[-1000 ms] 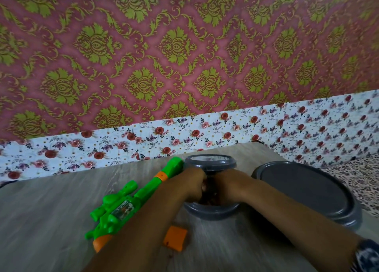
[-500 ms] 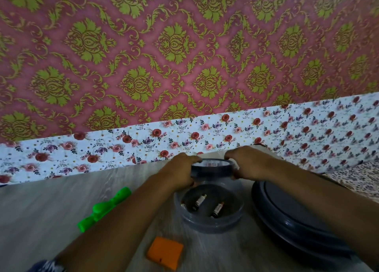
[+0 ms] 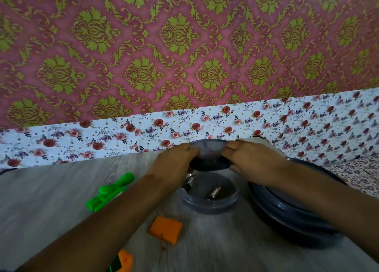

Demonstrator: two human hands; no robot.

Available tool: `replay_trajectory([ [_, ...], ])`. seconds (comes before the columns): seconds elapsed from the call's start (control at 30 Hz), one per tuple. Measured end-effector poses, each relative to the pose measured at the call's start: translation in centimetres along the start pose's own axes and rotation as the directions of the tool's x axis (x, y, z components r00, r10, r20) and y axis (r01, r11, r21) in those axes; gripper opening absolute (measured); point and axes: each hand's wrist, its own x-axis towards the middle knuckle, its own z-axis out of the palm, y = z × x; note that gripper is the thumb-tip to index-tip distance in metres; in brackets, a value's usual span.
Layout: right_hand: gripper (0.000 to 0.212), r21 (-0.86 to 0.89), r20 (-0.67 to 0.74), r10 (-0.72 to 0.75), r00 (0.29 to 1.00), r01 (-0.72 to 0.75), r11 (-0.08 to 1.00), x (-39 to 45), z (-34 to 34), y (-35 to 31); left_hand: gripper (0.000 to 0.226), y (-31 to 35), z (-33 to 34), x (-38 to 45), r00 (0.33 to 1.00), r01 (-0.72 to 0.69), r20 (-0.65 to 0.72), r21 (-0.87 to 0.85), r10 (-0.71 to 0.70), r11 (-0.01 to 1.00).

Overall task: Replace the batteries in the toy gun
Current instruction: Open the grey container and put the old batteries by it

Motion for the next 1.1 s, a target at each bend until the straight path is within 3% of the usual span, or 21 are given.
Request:
replay_trajectory([
  [0.23,0.030,-0.020,0.046,-0.100,0.994,0.101,0.995,-4.0,-0.8,-3.4,0.025,1.5,-0.7,-5.1,0.997,-0.016,0.079,0.065,0.011,0.998],
  [0.47,0.035,0.052,0.115,-0.012,0.993,0.006,0.999,-4.3,-0.7,-4.1,0.030,2.3,-0.1,-5.6,0.991,-0.023,0.132,0.143,0.004,0.990],
  [0.6,0.057,0.113,0.157,0.030,0.987,-0.048,0.992,-4.1,-0.5,-4.2,0.040,2.3,0.0,-5.7,0.988,-0.038,0.150,0.091,0.024,0.995],
  [0.7,0.084,0.098,0.207,0.042,0.977,-0.064,0.993,-3.5,0.1,-4.6,0.073,2.5,0.2,-5.4,0.973,-0.060,0.230,0.104,0.034,0.993],
  [0.77,0.092,0.100,0.247,0.054,0.968,-0.081,0.992,-3.1,0.5,-5.2,0.084,2.8,0.5,-5.1,0.963,-0.052,0.269,0.134,0.014,0.990],
  [1.1,0.066,-0.092,0.265,0.001,0.964,0.024,0.995,-3.0,2.7,-5.5,0.072,3.7,3.4,-5.6,0.952,-0.016,0.299,0.243,-0.059,0.970],
])
